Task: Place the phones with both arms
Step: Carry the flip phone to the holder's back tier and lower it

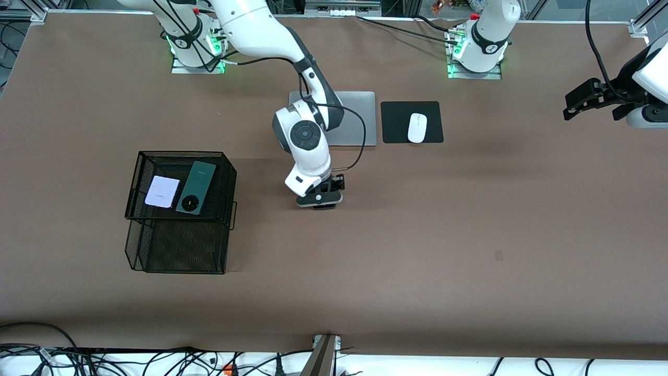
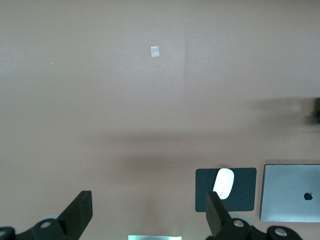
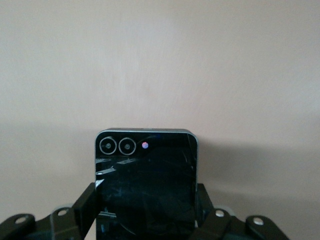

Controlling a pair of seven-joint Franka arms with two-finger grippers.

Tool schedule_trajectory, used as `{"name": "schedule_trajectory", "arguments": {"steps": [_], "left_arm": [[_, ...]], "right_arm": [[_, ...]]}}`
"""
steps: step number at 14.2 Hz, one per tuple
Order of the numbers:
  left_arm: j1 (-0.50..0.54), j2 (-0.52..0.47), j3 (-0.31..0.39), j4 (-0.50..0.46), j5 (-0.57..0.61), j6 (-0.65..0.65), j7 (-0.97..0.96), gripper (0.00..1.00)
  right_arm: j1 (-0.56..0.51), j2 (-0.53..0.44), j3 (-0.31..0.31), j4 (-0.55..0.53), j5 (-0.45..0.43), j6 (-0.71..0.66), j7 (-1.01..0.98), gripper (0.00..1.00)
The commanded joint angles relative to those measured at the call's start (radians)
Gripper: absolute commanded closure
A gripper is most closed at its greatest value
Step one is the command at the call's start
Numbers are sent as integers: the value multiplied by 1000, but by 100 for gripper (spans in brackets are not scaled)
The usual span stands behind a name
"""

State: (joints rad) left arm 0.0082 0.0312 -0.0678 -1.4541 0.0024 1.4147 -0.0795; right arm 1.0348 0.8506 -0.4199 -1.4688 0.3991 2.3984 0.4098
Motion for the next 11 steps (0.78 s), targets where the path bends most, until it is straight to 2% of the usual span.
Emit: {"name": "schedule_trajectory", "arguments": {"steps": [1, 4, 8, 11], "left_arm": [[1, -10, 2, 0, -16, 1, 6, 0], [1, -8, 3, -2, -16, 1, 6, 0], [1, -8, 2, -2, -16, 1, 6, 0], [1, -8, 2, -2, -16, 1, 6, 0]], "right_arm": [[-2, -85, -77, -5, 14, -57, -17, 100], [-50, -76, -174, 132, 7, -232, -46, 100], [-186, -81, -194, 221, 7, -356, -234, 100], [-278, -76, -194, 239, 6, -364, -371, 100]]}}
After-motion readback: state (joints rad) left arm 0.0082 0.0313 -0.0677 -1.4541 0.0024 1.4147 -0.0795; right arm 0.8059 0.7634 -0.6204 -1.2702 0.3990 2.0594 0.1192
